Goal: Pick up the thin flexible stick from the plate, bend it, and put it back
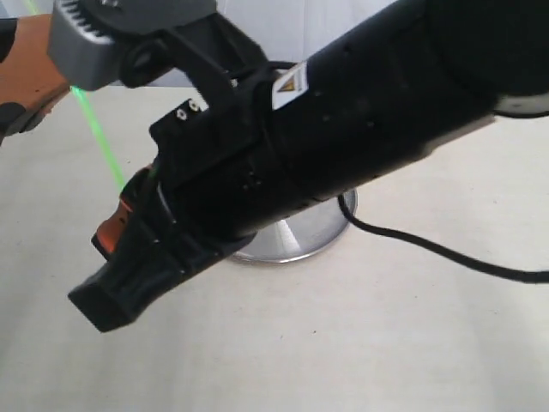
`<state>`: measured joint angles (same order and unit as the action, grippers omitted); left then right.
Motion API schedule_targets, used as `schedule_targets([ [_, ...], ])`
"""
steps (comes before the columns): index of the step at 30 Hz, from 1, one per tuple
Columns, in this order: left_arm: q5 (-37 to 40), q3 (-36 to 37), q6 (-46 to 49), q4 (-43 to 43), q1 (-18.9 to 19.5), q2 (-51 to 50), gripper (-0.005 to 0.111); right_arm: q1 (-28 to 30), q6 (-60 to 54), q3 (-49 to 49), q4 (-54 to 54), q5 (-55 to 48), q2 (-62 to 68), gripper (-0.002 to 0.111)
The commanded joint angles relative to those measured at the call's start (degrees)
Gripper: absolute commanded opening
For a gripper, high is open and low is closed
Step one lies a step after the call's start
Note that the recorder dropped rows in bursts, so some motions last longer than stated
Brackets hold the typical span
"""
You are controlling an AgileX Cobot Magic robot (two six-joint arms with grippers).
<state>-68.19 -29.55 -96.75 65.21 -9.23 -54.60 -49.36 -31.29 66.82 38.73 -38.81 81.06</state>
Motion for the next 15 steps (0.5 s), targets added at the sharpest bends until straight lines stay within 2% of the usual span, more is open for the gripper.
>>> schedule_targets([
  [1, -1.8, 0.4, -1.1, 0.6, -0.1, -0.1, 0.0, 0.0, 0.4, 0.4, -0.8, 5.1, 5.3, -0.001],
  [5, -1.6, 0.4, -1.1, 2.6, -0.1, -0.1, 0.0, 0.0, 0.4, 0.4, -0.8, 4.4, 7.5, -0.001],
  [9, 4.1, 0.4, -0.9, 6.7, -0.1, -0.1, 0.002, 0.0, 0.4, 0.4, -1.4, 2.5, 6.2, -0.001],
  [12, 5.5, 0.4, -0.7, 9.4, -0.1, -0.1, 0.016, 0.0, 0.4, 0.4, -1.4, 2.3, 4.4, -0.001],
  [15, 5.1, 0.4, -0.9, 9.5, -0.1, -0.1, 0.039, 0.0, 0.4, 0.4, -1.4, 3.5, 3.0, -0.001],
])
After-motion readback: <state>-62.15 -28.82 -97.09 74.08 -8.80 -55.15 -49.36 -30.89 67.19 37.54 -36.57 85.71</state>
